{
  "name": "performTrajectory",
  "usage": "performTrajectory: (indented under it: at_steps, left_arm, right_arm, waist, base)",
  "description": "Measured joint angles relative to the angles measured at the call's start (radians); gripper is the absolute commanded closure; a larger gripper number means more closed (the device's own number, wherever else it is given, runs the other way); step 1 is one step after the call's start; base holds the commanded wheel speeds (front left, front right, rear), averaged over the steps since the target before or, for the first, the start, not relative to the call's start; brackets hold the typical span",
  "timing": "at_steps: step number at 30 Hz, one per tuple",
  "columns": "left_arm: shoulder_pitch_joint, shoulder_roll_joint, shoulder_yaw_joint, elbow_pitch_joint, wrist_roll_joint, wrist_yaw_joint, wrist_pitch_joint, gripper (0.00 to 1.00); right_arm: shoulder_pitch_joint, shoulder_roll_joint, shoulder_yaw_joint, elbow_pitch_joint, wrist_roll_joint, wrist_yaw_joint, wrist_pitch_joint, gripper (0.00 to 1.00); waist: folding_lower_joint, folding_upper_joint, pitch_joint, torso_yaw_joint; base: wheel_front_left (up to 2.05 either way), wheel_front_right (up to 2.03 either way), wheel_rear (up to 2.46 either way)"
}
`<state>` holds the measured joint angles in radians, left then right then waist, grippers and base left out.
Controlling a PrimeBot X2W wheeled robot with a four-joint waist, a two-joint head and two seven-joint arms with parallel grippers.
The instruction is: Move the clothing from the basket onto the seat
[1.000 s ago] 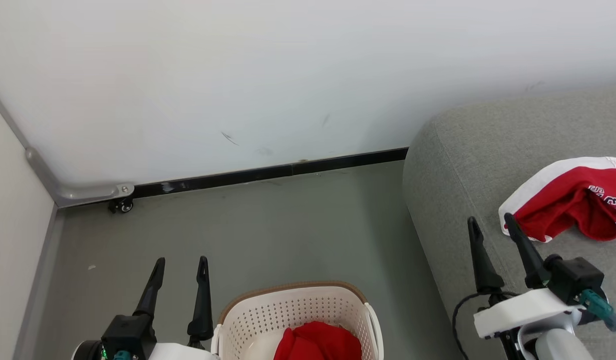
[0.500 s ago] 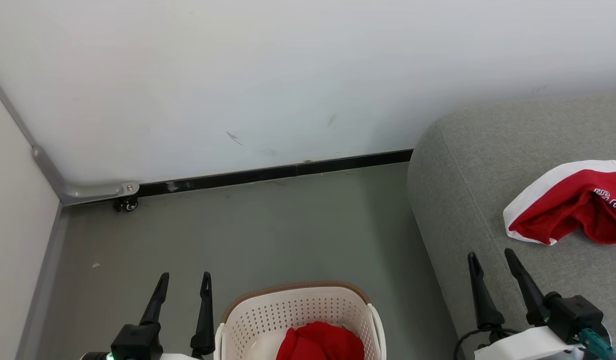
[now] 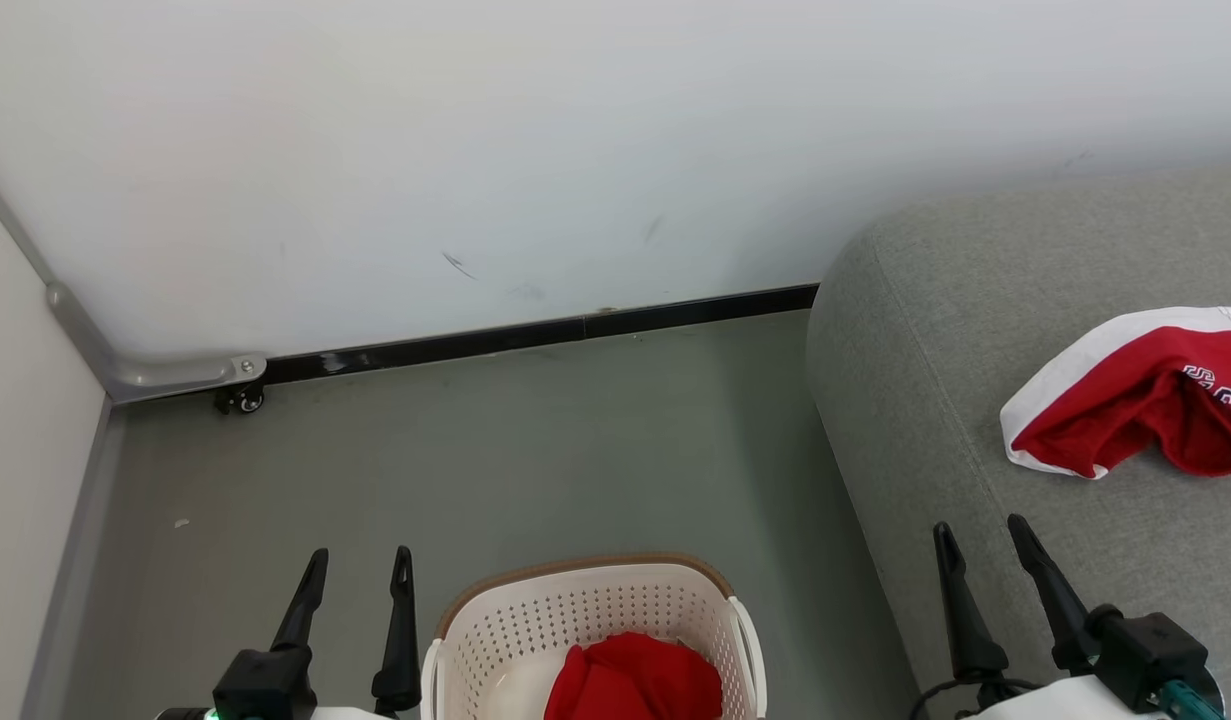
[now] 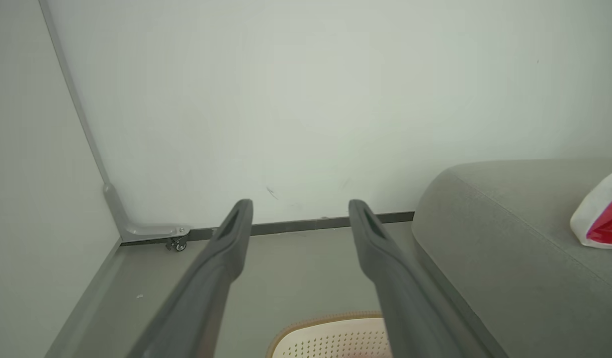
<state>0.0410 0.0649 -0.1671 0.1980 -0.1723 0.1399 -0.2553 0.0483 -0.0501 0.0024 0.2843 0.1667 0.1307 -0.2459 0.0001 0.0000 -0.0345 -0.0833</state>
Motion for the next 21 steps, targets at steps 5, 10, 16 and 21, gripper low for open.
performTrajectory:
  at_steps: [5,10,16,21]
  left_arm:
    - [0.000,-0.001,0.006,0.000,0.000,0.000,0.000,0.00]
    - [0.000,-0.002,0.011,-0.001,0.000,0.000,0.000,0.00]
    - [0.000,-0.002,0.014,-0.001,0.001,0.000,0.000,0.00]
    - [-0.001,-0.002,0.012,-0.001,0.001,0.000,0.000,0.00]
  right_arm:
    - [0.015,0.002,0.000,-0.023,0.000,0.000,0.008,0.00]
    - [0.015,0.004,-0.001,-0.043,0.000,0.000,0.010,0.00]
    - [0.015,0.007,-0.008,-0.062,-0.001,0.000,0.019,0.00]
    - [0.016,0.007,-0.024,-0.083,-0.001,0.000,0.019,0.00]
  waist:
    - [0.0000,0.0000,0.009,0.001]
    - [0.0000,0.0000,0.019,0.002]
    - [0.0000,0.0000,0.030,-0.001]
    - [0.0000,0.0000,0.041,-0.008]
  base:
    - [0.00,0.00,0.00]
    - [0.00,0.00,0.00]
    - [0.00,0.00,0.00]
    - [0.00,0.00,0.00]
